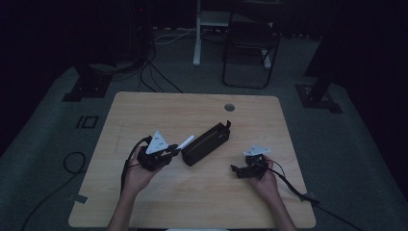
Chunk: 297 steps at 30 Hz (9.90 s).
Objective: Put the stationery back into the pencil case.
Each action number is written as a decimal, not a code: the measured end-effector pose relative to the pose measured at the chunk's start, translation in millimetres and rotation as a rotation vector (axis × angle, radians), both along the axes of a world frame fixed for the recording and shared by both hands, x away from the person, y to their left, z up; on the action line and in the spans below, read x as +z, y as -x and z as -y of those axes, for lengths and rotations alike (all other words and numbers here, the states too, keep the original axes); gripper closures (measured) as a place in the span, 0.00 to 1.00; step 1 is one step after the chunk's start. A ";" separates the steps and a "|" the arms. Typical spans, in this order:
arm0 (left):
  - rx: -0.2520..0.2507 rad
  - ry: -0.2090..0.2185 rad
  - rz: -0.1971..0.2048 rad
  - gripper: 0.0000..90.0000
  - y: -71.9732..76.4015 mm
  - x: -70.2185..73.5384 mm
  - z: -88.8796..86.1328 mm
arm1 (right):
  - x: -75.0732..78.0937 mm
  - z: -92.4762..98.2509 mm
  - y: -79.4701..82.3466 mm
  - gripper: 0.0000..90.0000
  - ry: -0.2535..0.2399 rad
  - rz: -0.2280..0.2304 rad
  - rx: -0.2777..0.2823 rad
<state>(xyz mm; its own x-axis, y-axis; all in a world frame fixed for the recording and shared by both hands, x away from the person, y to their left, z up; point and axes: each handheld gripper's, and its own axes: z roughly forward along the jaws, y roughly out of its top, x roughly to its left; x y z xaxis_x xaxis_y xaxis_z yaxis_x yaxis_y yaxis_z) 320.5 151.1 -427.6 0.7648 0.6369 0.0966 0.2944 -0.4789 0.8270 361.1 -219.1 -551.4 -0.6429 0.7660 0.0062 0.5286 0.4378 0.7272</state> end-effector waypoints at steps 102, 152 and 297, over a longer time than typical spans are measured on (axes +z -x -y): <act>-0.014 -0.008 -0.036 0.88 -46.6 3.5 45.5 | 0.1 0.0 0.0 0.14 -0.001 -0.001 0.000; -0.015 -0.017 -0.056 0.88 -70.9 -0.4 76.0 | 0.0 0.1 -0.2 0.14 0.000 0.002 0.001; 0.124 -0.041 0.002 0.55 -55.7 -9.2 40.0 | 0.0 0.3 -0.7 0.14 0.000 0.002 0.010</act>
